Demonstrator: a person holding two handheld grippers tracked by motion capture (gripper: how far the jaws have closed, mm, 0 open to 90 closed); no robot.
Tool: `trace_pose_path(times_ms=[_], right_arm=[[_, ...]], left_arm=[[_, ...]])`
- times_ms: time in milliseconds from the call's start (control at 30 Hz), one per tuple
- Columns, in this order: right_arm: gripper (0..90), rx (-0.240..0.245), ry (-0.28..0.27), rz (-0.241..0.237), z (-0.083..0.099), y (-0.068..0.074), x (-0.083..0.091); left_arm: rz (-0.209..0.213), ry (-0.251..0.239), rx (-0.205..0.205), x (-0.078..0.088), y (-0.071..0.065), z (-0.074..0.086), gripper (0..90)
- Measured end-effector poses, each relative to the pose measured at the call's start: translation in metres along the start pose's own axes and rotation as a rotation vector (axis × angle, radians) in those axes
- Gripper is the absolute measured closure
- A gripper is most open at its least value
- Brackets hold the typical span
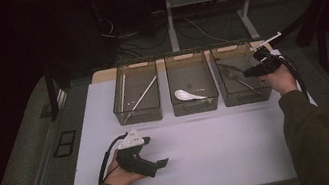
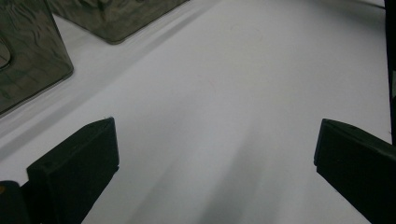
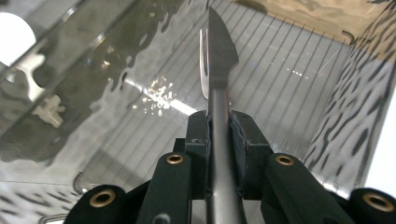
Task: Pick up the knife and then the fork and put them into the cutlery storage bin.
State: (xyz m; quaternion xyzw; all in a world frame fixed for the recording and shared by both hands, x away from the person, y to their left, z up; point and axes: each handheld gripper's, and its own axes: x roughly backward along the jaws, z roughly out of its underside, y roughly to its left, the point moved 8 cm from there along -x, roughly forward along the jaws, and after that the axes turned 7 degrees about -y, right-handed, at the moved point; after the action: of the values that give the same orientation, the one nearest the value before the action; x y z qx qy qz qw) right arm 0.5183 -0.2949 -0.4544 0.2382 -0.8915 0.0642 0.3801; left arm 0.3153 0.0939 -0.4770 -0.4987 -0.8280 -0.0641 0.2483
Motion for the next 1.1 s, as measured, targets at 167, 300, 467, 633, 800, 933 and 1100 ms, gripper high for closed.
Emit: trace_pose_path(times_ms=[167,300,467,633,800,933,1100], right_arm=[[67.1,-0.031,0.007,0.011,0.004,-0.003,-0.005],[58.6,-0.045,-0.030,-0.005,0.000,-0.002,0.001],[48.5,-0.072,-0.089,-0.072,-0.007,0.006,0.016],[41.2,-0.056,-0.149,-0.128,-0.009,0.020,0.033],[33.5,-0.028,-0.201,-0.156,-0.004,0.033,0.047],[28.9,0.001,-0.230,-0.183,0.004,0.044,0.056],[27.1,0.032,-0.268,-0.171,0.015,0.056,0.063]], left_arm=[[0.003,0.002,-0.002,0.000,0.000,0.000,0.0],[0.006,0.002,-0.005,0.000,-0.001,0.000,0.0],[0.004,-0.002,0.001,0.000,-0.001,0.000,0.0],[0.004,-0.004,0.005,0.000,-0.001,0.000,0.0],[-0.001,-0.013,-0.003,0.001,0.000,-0.001,0.0],[-0.007,-0.014,-0.008,0.002,0.001,-0.001,0.0],[-0.005,-0.019,-0.011,0.003,0.001,-0.002,0.0]])
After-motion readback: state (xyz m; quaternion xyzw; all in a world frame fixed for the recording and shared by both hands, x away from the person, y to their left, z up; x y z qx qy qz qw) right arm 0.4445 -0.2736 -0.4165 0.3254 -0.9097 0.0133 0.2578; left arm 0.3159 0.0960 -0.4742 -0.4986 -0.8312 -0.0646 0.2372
